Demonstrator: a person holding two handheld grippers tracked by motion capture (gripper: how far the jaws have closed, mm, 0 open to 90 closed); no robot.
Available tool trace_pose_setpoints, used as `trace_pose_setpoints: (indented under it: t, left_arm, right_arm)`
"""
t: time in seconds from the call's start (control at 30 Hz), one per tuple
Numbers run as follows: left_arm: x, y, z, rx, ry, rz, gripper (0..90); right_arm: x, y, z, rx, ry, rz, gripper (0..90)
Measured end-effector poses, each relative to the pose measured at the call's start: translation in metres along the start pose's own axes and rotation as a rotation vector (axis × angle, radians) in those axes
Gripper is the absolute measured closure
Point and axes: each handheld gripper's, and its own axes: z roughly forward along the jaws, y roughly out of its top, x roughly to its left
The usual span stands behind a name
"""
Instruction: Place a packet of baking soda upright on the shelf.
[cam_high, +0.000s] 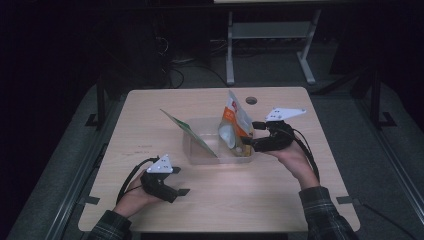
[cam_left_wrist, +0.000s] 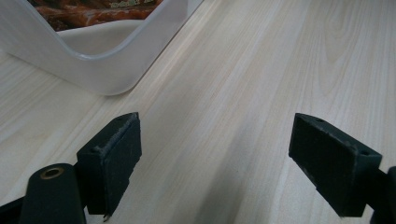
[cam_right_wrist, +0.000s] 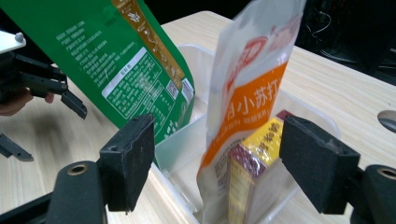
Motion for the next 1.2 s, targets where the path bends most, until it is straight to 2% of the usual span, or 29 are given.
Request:
trace_pose_setpoints:
  t: [0.43, 0.83, 1.1, 1.2]
  left_arm:
    - [-0.002, -0.001, -0.001, -0.010, -0.010, -0.005, 16.7]
    - [-0.003, -0.002, -0.002, -0.008, -0.032, 0.021, 16.7]
    - [-0.008, -0.003, 0.000, 0.027, -0.046, 0.065, 16.7]
    - [-0.011, -0.003, 0.001, 0.041, -0.055, 0.073, 16.7]
  right_arm:
    - [0.007, -0.023, -0.020, 0.041, -0.017, -0.011, 25.3]
    - [0.020, -0.054, -0.031, 0.076, -0.006, -0.022, 23.4]
    - [0.034, -0.077, -0.028, 0.105, 0.011, -0.040, 21.3]
    - [0.042, -0.084, -0.023, 0.128, 0.016, -0.075, 20.3]
